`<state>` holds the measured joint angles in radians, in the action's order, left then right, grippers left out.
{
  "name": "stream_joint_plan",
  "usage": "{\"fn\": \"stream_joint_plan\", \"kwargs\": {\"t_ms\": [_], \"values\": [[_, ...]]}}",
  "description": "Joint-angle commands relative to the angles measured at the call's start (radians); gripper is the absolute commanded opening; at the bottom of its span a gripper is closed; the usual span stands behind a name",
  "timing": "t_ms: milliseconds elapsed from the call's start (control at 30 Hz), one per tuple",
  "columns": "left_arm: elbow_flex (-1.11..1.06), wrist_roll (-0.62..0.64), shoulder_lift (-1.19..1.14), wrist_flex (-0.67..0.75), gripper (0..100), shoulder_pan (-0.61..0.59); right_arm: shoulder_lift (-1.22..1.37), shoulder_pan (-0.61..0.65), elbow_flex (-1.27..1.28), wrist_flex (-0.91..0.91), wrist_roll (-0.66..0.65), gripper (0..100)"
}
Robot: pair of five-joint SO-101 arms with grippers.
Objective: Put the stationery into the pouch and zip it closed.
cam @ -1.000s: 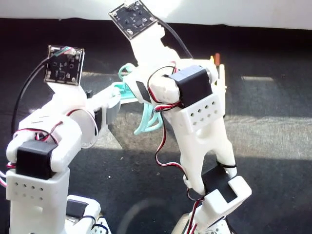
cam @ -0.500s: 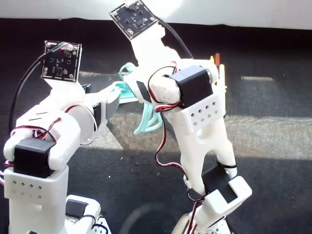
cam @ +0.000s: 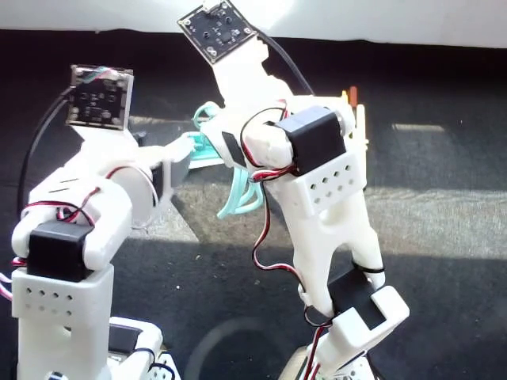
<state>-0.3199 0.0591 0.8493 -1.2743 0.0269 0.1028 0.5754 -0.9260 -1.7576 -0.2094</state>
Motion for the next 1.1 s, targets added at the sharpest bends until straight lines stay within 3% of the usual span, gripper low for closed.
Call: {"fn": "stream_joint_plan", "kwargs": {"t_ms": [0,167,333,500,767,1067], "values": [[-0.015,0.000,0.007,0.034,23,-0.021,-0.048,0.008,-0.005,-0.001,-0.011,0.5],[-0.039,0.000,0.007,0.034,22,-0.021,-0.047,0.008,-0.005,-0.001,-0.011,0.5],[-0.038,0.005,0.007,0.034,0,-0.021,-0.045,0.004,-0.001,-0.001,-0.011,0.5],[-0.033,0.005,0.012,0.032,1,-0.025,-0.042,-0.062,-0.001,-0.001,-0.011,0.5],[-0.036,0.000,0.008,-0.015,1,-0.027,-0.041,-0.383,-0.008,0.005,-0.126,0.5],[-0.028,0.002,0.010,-0.009,1,-0.028,-0.036,-0.529,0.005,0.005,-0.218,0.5]]}}
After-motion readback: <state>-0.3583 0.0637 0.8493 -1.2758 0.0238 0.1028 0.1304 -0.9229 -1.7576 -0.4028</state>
